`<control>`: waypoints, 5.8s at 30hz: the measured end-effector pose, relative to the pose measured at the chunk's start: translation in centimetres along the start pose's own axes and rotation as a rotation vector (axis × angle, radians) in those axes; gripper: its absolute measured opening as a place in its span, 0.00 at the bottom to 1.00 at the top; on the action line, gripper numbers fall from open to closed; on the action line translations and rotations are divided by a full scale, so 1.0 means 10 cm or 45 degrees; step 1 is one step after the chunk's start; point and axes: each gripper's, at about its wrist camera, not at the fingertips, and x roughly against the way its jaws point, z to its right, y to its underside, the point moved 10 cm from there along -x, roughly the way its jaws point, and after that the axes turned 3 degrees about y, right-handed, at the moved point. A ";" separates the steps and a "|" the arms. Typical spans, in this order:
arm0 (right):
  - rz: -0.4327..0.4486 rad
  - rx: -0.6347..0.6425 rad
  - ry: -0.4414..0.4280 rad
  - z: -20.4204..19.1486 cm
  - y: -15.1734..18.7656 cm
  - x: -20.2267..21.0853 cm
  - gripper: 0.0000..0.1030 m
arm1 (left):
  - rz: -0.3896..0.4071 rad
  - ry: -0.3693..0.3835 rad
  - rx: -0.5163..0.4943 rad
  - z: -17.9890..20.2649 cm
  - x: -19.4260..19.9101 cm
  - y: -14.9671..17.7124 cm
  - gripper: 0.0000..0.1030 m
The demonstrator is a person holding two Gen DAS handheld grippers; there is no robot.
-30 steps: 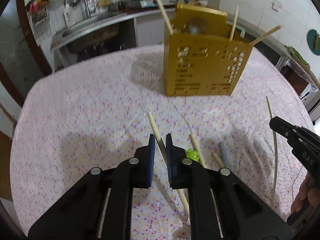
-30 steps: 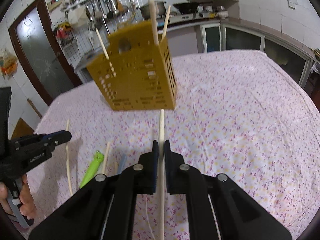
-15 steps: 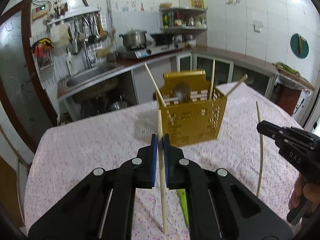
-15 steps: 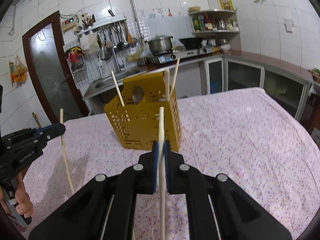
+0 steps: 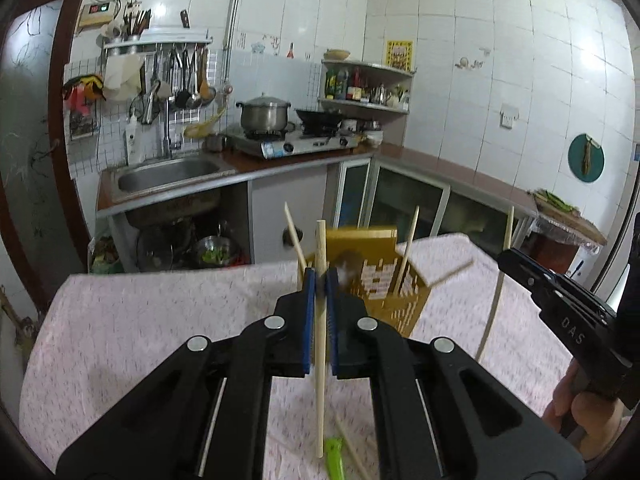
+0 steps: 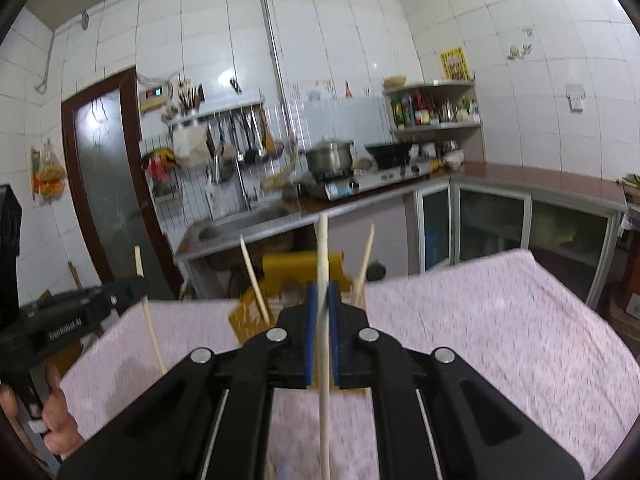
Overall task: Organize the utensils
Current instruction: 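Lift both chopsticks upright and insert them into the yellow holder, then open both grippers and move them back over the utensils, then grasp the green frog-handled fork with the left gripper while the right gripper grasps a chopstick, then carry the fork and chopstick up and insert both into the yellow holder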
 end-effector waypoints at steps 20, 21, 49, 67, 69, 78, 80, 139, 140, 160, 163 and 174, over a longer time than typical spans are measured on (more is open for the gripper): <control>0.306 0.023 0.072 -0.05 -0.91 -0.68 0.06 | 0.388 -0.036 -0.019 0.06 -0.53 -1.10 0.04; 0.312 0.024 0.073 -0.05 -0.90 -0.70 0.06 | 0.384 -0.027 -0.009 0.04 -0.60 -1.06 0.04; 0.012 0.064 0.004 0.06 0.21 -1.12 0.09 | 0.070 -0.003 0.056 -0.22 -1.16 0.04 0.09; -0.289 0.038 0.050 0.22 0.74 -0.40 0.49 | -0.273 -0.032 0.155 -0.33 -0.37 0.84 0.93; -0.360 0.033 0.060 0.23 0.94 -0.37 0.49 | -0.326 -0.032 0.171 -0.32 -0.35 1.03 0.93; -0.619 0.013 0.064 0.25 1.79 -0.22 0.49 | -0.538 -0.046 0.184 -0.25 -0.34 1.86 0.81; -0.659 0.044 0.032 0.18 1.95 -0.15 0.49 | -0.564 -0.049 0.172 -0.22 -0.35 1.96 0.76; -0.973 0.255 -0.153 -0.37 2.47 -0.11 0.12 | -0.822 -0.104 0.059 -0.19 -0.59 2.35 0.15; -0.987 0.275 -0.143 -0.38 2.49 -0.13 0.13 | -0.823 -0.104 0.053 -0.20 -0.59 2.36 0.15; -0.850 0.114 0.006 0.13 1.87 -0.10 0.06 | -0.703 -0.027 0.132 -0.18 -0.40 2.08 0.14; -0.736 0.063 -0.032 0.13 1.65 -0.07 0.06 | -0.617 -0.017 0.127 -0.17 -0.30 1.87 0.14; -0.298 0.010 -0.013 0.11 0.92 0.09 0.06 | -0.280 0.003 0.095 -0.11 -0.01 1.12 0.14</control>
